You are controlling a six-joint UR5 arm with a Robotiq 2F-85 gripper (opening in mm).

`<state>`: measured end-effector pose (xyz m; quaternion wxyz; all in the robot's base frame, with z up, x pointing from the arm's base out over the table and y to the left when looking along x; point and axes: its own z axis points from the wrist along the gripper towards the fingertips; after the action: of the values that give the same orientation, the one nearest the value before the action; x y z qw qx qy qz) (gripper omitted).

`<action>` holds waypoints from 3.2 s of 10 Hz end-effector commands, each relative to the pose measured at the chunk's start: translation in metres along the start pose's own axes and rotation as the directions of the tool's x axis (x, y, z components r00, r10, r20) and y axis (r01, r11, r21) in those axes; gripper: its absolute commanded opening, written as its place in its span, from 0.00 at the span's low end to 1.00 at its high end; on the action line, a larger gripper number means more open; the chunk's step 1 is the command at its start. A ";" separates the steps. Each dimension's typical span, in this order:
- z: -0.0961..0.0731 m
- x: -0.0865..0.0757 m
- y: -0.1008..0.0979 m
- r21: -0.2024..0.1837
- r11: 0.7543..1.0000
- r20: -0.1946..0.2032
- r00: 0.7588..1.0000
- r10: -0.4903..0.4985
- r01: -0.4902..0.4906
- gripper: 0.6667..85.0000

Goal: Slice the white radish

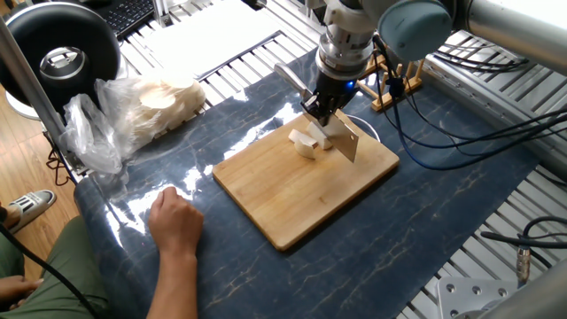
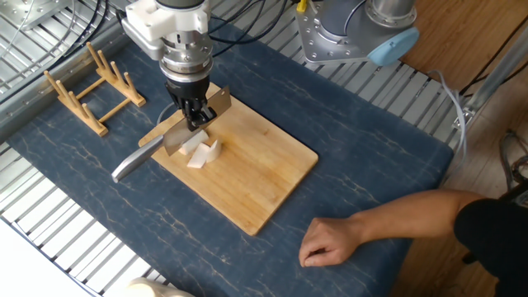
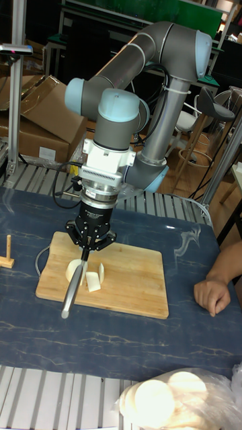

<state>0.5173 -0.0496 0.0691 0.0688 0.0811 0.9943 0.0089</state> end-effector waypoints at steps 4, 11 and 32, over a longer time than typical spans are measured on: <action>0.005 -0.006 0.005 -0.016 1.000 0.027 0.999 0.017 -0.016 0.00; 0.009 -0.009 0.007 -0.032 0.999 0.049 0.999 0.012 -0.010 0.00; 0.019 -0.019 0.018 -0.088 0.996 0.106 0.994 -0.002 0.011 0.00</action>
<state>0.5384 -0.0378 0.0515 0.1196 0.0711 0.9895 0.0389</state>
